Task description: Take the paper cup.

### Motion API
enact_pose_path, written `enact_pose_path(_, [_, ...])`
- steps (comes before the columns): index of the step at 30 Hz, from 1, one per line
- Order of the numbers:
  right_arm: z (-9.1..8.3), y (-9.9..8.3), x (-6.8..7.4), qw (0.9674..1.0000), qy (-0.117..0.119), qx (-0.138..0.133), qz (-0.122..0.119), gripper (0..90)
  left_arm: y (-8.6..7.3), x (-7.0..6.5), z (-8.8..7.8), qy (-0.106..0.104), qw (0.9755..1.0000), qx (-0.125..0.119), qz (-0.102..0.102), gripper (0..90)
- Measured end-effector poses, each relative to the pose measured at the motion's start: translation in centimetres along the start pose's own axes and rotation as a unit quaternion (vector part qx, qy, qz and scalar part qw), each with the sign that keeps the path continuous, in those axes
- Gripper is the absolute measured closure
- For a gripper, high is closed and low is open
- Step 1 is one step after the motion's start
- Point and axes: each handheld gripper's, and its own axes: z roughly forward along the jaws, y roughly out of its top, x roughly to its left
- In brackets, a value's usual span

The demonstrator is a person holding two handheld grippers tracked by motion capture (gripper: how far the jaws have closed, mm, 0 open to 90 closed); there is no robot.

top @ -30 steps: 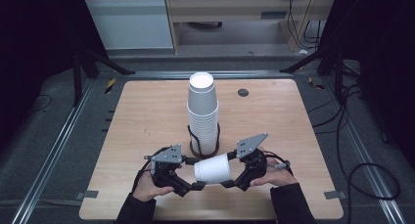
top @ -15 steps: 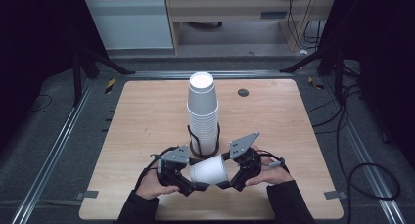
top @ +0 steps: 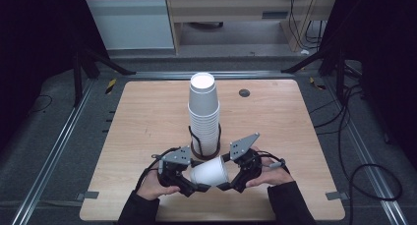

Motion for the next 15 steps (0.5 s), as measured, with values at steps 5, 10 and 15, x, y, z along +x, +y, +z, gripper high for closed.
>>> enact_pose_path(5, [0.11, -0.10, -0.03, 1.0000, 0.000, 0.003, -0.001, 9.5, -0.05, 0.07, 0.12, -0.001, 1.0000, 0.007, 0.002, 22.5])
enact_pose_path(10, [0.21, -0.29, 0.02, 1.0000, 0.000, 0.002, 0.001, 8.4, -0.09, 0.08, 0.16, -0.003, 1.0000, 0.005, 0.002, 22.4])
enact_pose_path(15, [0.03, -0.21, 0.12, 1.0000, -0.003, -0.007, 0.001, 6.1, -0.13, 0.09, -0.10, 0.000, 1.0000, 0.001, -0.001, 22.2])
